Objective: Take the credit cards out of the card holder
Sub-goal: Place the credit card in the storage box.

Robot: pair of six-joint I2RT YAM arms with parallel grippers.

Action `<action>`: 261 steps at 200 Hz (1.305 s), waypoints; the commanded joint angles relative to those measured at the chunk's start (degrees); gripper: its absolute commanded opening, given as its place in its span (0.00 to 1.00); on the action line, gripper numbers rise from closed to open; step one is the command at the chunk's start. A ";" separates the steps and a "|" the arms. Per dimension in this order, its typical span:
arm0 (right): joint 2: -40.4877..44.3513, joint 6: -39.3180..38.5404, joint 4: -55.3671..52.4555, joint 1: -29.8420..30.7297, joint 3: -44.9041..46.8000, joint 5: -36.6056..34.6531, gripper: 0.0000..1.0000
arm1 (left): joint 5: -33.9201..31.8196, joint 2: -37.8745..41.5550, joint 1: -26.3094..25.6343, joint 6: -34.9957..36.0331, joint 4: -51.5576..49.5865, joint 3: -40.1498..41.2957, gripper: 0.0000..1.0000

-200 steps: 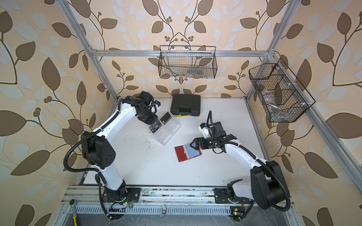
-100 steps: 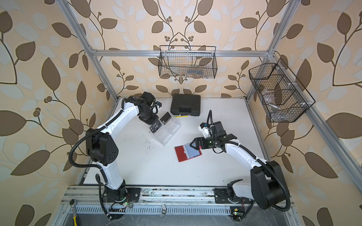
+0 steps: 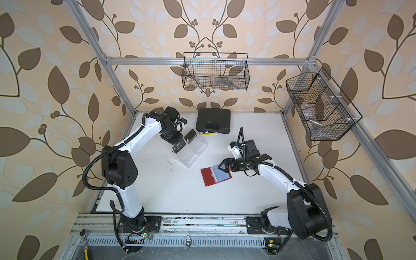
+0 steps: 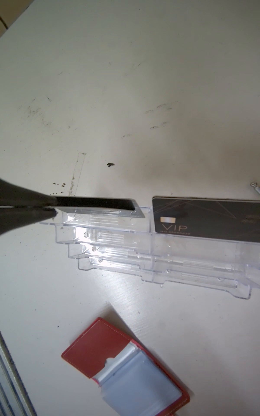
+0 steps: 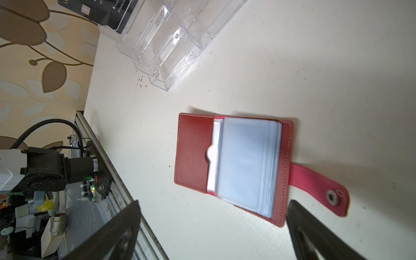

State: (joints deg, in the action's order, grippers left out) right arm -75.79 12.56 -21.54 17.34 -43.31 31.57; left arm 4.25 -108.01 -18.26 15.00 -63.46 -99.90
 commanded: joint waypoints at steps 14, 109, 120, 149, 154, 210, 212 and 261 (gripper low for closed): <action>-0.43 -1.13 -1.14 -0.37 -1.93 1.38 1.00 | 0.41 -0.54 0.68 1.30 -1.14 -1.69 0.00; -0.56 -0.96 -0.70 -0.38 -1.67 2.13 1.00 | -0.34 -0.98 0.71 0.38 -0.91 -1.62 0.08; -0.63 -0.94 -0.70 -0.43 -1.61 2.18 1.00 | -0.68 -0.98 0.68 0.24 -1.05 -1.96 0.16; -0.84 -0.63 -0.41 -0.43 -1.51 2.93 1.00 | -1.61 -0.66 0.69 -0.14 -0.97 -2.13 0.19; -0.83 -0.60 -0.29 -0.44 -1.40 3.05 1.00 | -1.69 -0.56 0.68 -0.22 -1.03 -2.20 0.19; -0.85 -0.51 -0.08 -0.47 -1.50 3.57 1.00 | -2.93 1.64 0.68 -1.44 -1.30 -4.60 0.22; -0.90 -0.52 -0.08 -0.47 -1.51 3.49 1.00 | -3.02 1.83 0.68 -1.53 -1.20 -4.71 0.23; -0.57 -0.52 -0.22 -0.60 -2.04 1.49 1.00 | -4.98 10.91 1.36 -7.01 6.13 -2.14 0.36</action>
State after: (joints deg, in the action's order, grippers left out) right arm -75.92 12.58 -21.45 17.10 -43.40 33.65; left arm 0.82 -106.15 -17.89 11.46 -61.84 -102.54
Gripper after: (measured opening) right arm 0.998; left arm 0.332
